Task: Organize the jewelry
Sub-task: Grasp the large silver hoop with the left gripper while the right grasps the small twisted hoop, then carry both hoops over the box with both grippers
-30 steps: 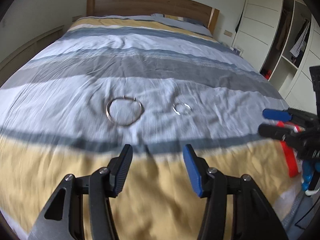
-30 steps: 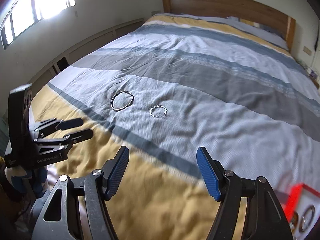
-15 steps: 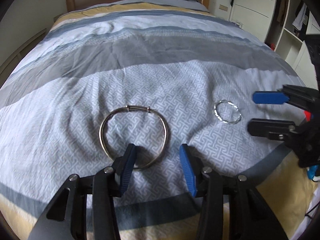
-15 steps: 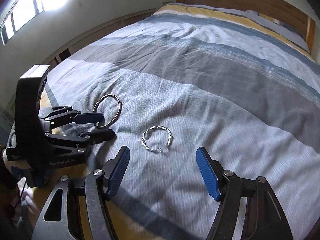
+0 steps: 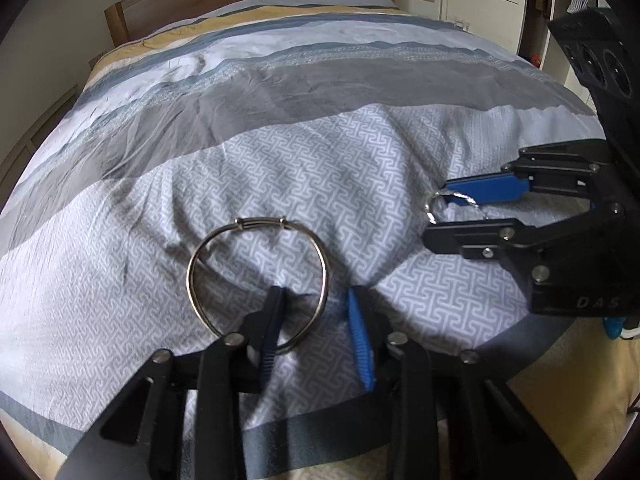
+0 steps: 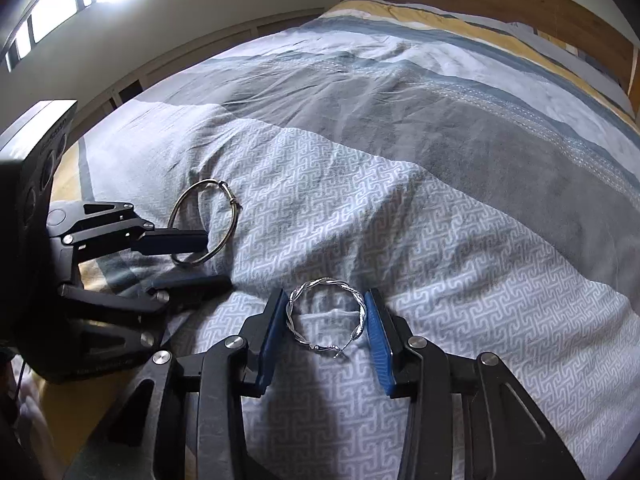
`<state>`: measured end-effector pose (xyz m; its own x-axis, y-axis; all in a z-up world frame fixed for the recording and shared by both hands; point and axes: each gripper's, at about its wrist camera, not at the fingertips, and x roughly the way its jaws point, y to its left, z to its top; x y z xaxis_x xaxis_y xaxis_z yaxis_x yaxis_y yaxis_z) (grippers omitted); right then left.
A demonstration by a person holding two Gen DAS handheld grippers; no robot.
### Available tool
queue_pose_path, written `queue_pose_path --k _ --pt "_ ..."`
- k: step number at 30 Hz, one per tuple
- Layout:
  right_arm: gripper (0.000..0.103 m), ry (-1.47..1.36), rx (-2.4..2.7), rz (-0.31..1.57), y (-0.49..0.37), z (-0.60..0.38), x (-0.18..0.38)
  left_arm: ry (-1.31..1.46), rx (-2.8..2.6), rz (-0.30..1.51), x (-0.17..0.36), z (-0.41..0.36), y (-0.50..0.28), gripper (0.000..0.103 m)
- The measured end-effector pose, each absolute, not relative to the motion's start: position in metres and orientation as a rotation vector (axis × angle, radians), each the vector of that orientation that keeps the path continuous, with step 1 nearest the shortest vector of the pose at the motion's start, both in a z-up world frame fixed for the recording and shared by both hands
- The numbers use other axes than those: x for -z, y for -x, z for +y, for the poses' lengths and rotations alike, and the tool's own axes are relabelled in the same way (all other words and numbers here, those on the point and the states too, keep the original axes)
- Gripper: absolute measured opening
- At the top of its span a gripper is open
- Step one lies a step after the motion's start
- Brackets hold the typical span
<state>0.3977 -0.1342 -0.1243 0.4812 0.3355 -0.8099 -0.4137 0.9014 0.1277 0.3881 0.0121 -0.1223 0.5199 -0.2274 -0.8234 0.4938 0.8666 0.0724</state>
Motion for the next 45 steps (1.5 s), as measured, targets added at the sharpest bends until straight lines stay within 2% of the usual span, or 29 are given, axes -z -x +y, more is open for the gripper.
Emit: queue_pose_path --k 1,3,6,15,25,37,45 --pt "0.039 0.087 -0.460 0.967 -0.395 -0.136 0.123 -0.324 0.437 0.926 0.122 0.011 -0.387 0.021" --pt "0.039 0.075 -0.459 0.967 -0.390 -0.141 0.120 -0.338 0.434 0.923 0.119 0.008 -0.383 0.008" --pt "0.039 0.051 -0.456 0.956 -0.378 -0.150 0.111 -0.333 0.425 0.921 0.114 0.004 -0.376 0.004" --pt "0.039 0.014 -0.419 0.913 -0.326 -0.180 0.074 -0.053 0.500 0.923 0.084 0.004 -0.331 0.004" --pt "0.039 -0.016 -0.313 0.832 -0.233 -0.239 0.011 0.099 0.635 0.862 0.025 -0.043 -0.258 0.003" --pt "0.039 -0.036 -0.067 0.755 -0.116 -0.364 -0.047 0.079 0.877 0.799 -0.042 -0.163 -0.177 0.003" --pt "0.039 -0.076 0.059 0.771 -0.074 -0.443 -0.033 0.022 1.002 0.836 -0.045 -0.257 -0.148 0.003"
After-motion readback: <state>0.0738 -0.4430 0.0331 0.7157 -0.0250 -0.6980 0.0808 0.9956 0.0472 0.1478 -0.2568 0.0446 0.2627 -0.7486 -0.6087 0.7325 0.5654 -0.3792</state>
